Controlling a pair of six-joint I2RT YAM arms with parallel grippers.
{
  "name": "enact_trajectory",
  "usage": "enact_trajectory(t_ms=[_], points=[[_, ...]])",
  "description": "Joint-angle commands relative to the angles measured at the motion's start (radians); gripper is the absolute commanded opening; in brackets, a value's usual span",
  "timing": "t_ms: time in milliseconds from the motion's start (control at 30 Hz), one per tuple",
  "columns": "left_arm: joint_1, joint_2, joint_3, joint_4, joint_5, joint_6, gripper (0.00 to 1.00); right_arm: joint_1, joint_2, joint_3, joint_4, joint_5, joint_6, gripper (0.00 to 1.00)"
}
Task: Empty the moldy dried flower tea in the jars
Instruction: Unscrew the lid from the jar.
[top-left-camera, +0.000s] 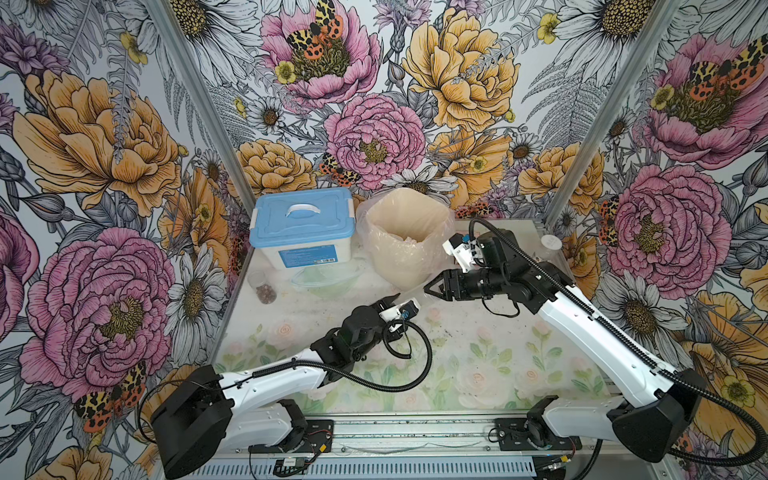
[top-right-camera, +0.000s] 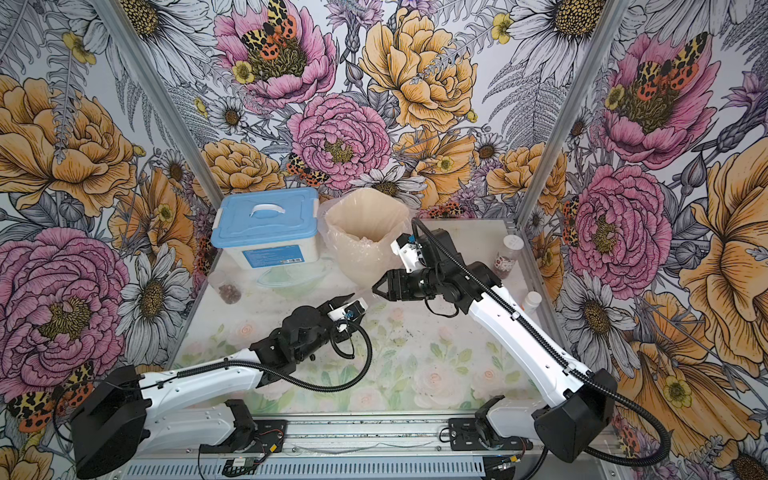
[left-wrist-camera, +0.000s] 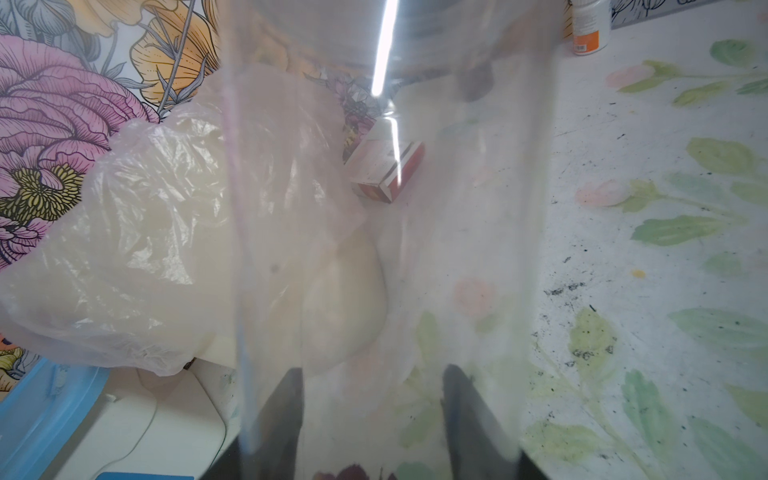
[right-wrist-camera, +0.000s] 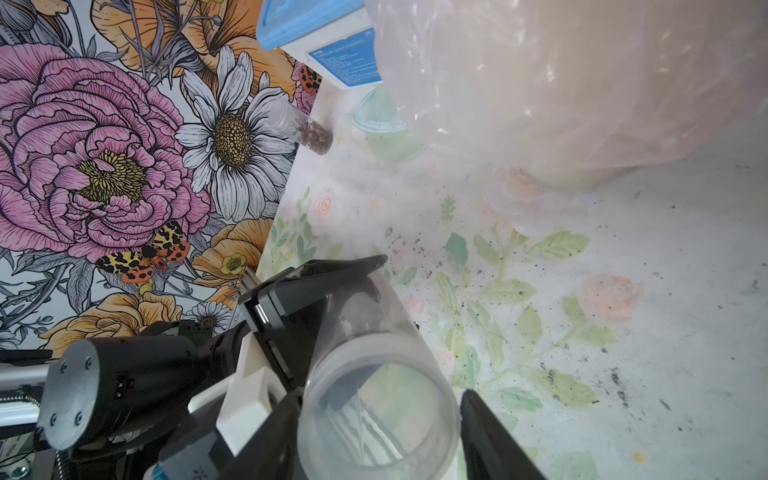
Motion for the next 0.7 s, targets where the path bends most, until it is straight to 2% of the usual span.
enact_trajectory(t_ms=[0, 167, 300, 400, 667], points=[[-0.015, -0.009, -0.006, 0.006, -0.006, 0.013, 0.43, 0.001, 0.015, 0.005, 0.001, -0.023, -0.022, 0.55], [-0.015, -0.009, -0.006, 0.0, 0.001, 0.0, 0.43, 0.001, 0.014, 0.0, 0.003, -0.04, -0.048, 0.48], [-0.011, -0.018, 0.001, -0.019, 0.073, -0.021, 0.43, 0.002, 0.019, -0.005, 0.002, -0.077, -0.088, 0.47], [0.01, -0.028, 0.029, -0.089, 0.181, -0.055, 0.43, 0.001, 0.013, -0.009, 0.002, -0.096, -0.151, 0.47], [0.058, -0.069, 0.118, -0.293, 0.483, -0.128, 0.44, 0.001, -0.064, -0.08, 0.0, -0.135, -0.44, 0.41]])
